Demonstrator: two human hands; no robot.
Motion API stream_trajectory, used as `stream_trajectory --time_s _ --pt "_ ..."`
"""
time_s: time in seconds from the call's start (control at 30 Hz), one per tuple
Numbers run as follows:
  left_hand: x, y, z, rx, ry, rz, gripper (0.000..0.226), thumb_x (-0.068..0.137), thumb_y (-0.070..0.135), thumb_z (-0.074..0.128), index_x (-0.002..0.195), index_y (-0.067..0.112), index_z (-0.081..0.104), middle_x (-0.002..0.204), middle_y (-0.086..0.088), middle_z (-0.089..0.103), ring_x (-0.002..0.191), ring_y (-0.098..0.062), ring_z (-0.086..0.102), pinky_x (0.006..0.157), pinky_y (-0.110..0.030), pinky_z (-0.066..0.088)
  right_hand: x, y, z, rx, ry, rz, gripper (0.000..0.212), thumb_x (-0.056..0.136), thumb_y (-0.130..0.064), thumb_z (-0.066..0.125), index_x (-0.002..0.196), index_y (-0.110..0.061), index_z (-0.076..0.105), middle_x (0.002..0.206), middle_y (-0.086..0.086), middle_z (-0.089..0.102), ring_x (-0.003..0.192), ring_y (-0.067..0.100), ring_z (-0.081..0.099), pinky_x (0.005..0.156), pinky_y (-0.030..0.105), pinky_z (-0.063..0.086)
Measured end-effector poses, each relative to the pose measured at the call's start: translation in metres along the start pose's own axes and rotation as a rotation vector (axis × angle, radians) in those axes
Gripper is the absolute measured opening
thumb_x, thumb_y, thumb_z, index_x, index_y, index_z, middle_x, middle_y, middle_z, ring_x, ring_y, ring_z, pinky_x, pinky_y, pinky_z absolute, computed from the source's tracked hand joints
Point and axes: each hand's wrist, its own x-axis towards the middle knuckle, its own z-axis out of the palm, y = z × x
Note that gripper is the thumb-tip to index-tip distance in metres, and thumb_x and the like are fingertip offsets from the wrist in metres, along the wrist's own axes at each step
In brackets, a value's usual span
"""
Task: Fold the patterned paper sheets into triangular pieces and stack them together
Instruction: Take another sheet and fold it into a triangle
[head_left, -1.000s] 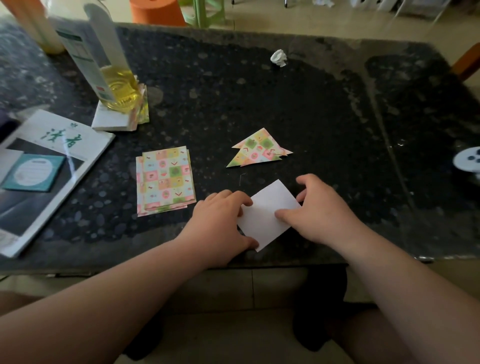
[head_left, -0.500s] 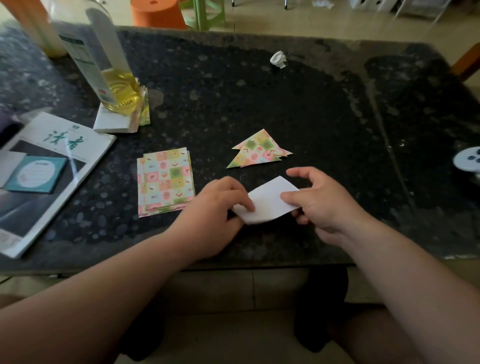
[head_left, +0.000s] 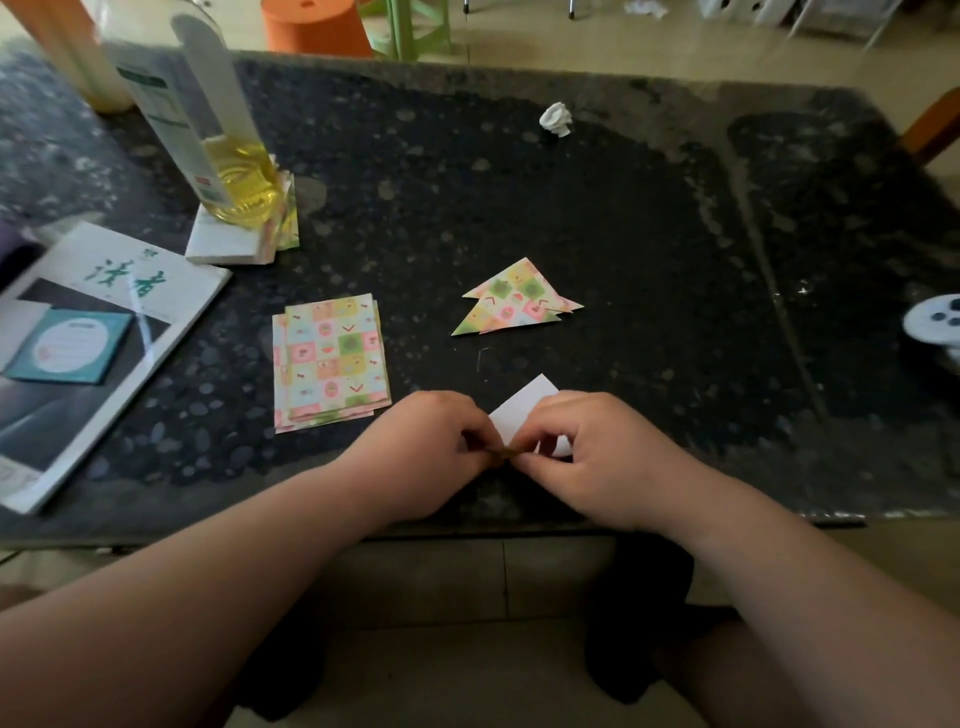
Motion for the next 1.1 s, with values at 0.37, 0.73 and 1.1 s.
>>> stream_trajectory --time_s 0.37,0.73,1.1 --pt "-0.002 -0.010 -0.012 0.095 -0.126 0.007 0.007 0.095 0.038 0.069 0.101 0.040 0.073 0.112 0.020 0.051 0.093 0.003 0.049 0.074 -0.006 0.035 0.005 0.007 -0.004 0.122 -0.105 0.229 0.018 0.086 -0.020 0.082 0.075 -0.031 0.072 0.089 -0.007 0.070 0.076 0.004 0.065 0.076 0.025 0.053" --pt "-0.014 0.008 -0.008 0.040 0.075 -0.105 0.039 0.098 0.044 0.061 0.136 0.036 0.056 0.124 0.017 0.056 0.108 -0.001 0.051 0.097 -0.021 0.044 0.013 0.002 0.002 0.263 0.179 0.481 0.031 0.084 -0.025 0.084 0.100 -0.029 0.059 0.076 -0.012 0.076 0.071 0.000 0.068 0.062 0.017 0.045" --pt "-0.064 0.043 0.048 0.488 -0.089 0.141 0.099 0.101 0.066 0.032 0.156 0.004 -0.022 0.162 -0.018 -0.035 0.148 -0.033 -0.037 0.120 -0.046 -0.022 0.017 -0.004 0.004 0.134 0.179 0.520 0.017 0.078 -0.025 0.087 0.078 -0.023 0.070 0.077 -0.009 0.069 0.074 0.007 0.064 0.059 0.023 0.045"
